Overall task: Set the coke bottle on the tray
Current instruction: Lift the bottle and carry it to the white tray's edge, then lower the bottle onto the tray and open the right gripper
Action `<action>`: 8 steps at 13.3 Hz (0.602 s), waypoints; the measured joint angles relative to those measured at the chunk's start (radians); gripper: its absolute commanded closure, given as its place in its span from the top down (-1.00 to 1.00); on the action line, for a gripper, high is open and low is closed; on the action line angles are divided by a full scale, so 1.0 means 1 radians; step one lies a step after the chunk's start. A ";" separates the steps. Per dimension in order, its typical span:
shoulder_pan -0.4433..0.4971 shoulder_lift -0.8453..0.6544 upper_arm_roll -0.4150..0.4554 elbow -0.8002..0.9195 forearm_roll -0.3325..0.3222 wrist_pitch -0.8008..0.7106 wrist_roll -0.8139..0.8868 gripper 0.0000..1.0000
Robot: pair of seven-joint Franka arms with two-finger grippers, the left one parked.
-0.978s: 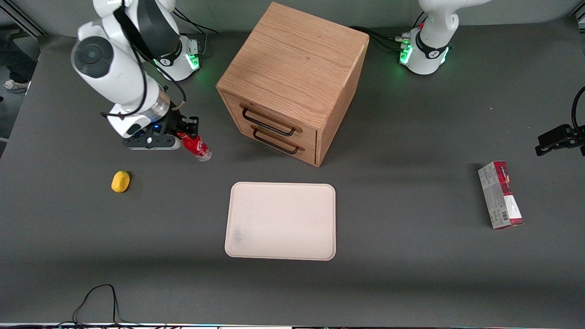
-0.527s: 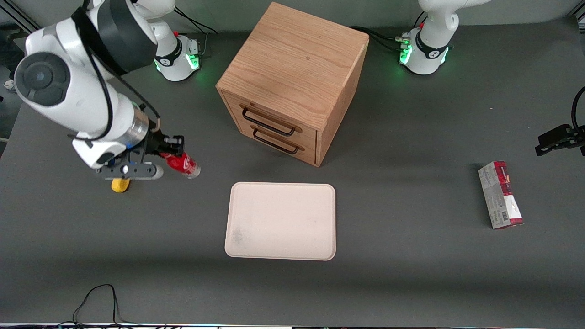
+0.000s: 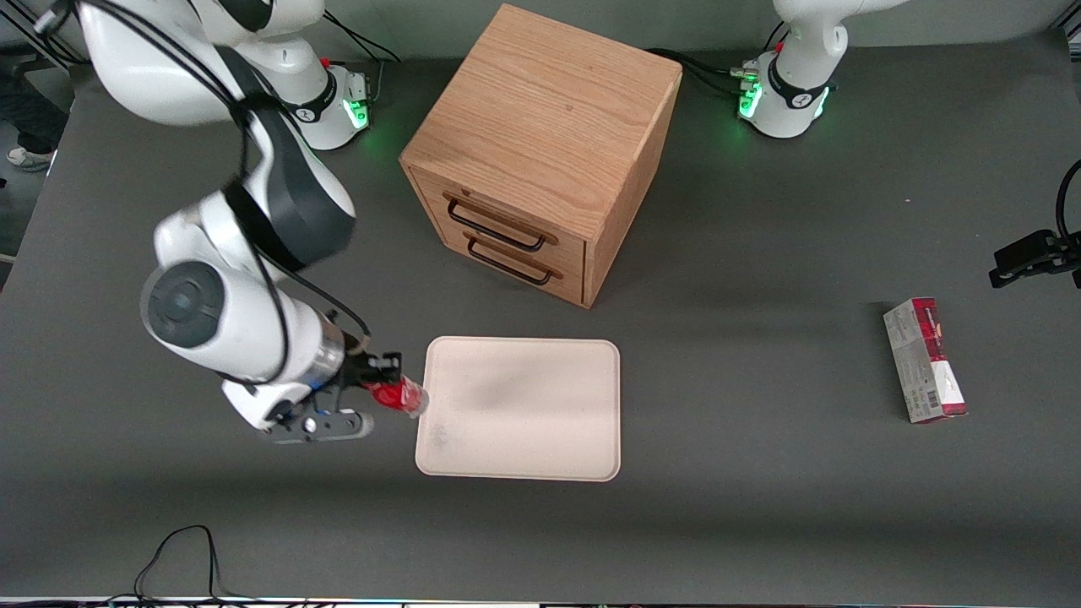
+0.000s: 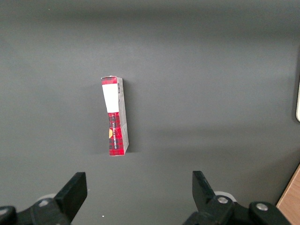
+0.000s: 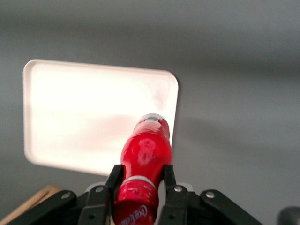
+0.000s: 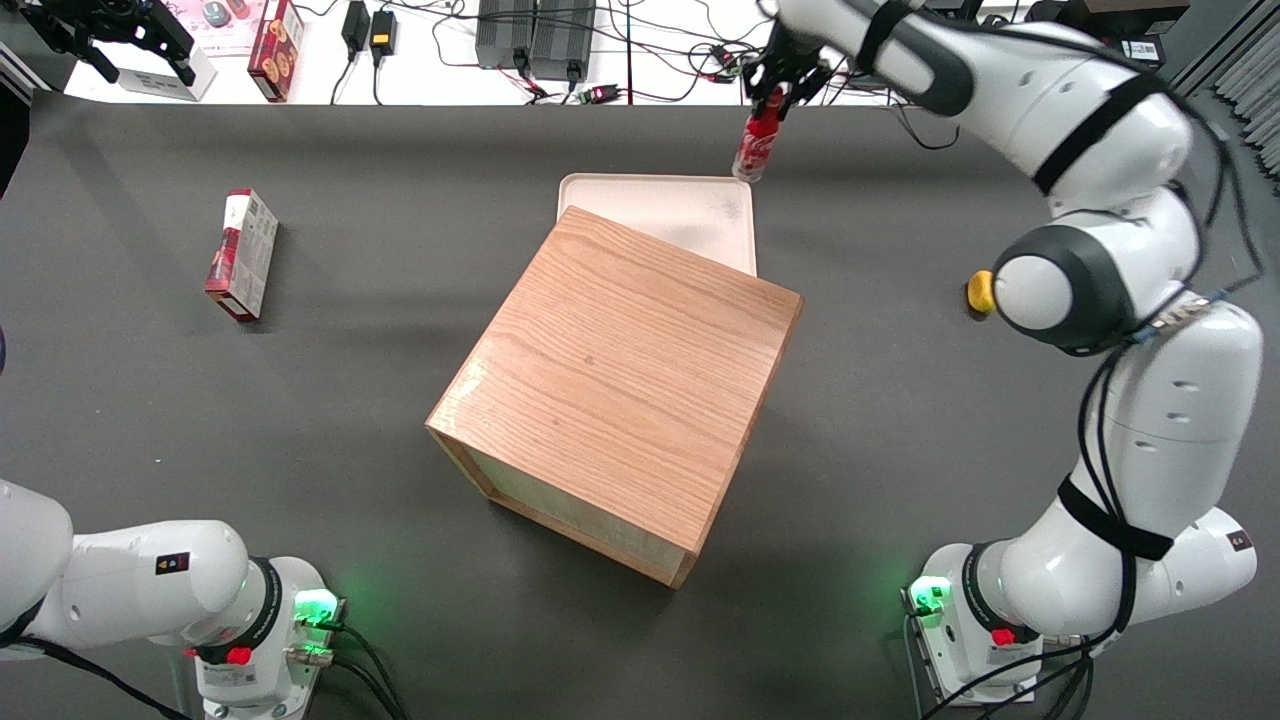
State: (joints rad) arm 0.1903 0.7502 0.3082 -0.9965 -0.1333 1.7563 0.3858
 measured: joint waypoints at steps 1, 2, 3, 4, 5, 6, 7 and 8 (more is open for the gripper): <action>0.008 0.039 0.000 0.004 -0.020 0.048 0.000 -0.93; 0.013 0.073 0.000 0.005 -0.036 0.089 0.000 -0.92; 0.014 0.101 0.000 0.006 -0.052 0.120 0.000 -0.90; 0.014 0.124 0.000 0.006 -0.066 0.139 0.000 -0.89; 0.013 0.141 0.000 0.006 -0.071 0.149 0.000 -0.88; 0.013 0.153 0.000 0.005 -0.072 0.152 0.000 -0.85; 0.013 0.161 0.000 0.003 -0.072 0.158 0.000 -0.80; 0.013 0.166 0.000 0.001 -0.072 0.166 0.000 -0.62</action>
State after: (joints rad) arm 0.2033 0.9165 0.3082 -0.9951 -0.2057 1.9219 0.3858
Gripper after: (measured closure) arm 0.604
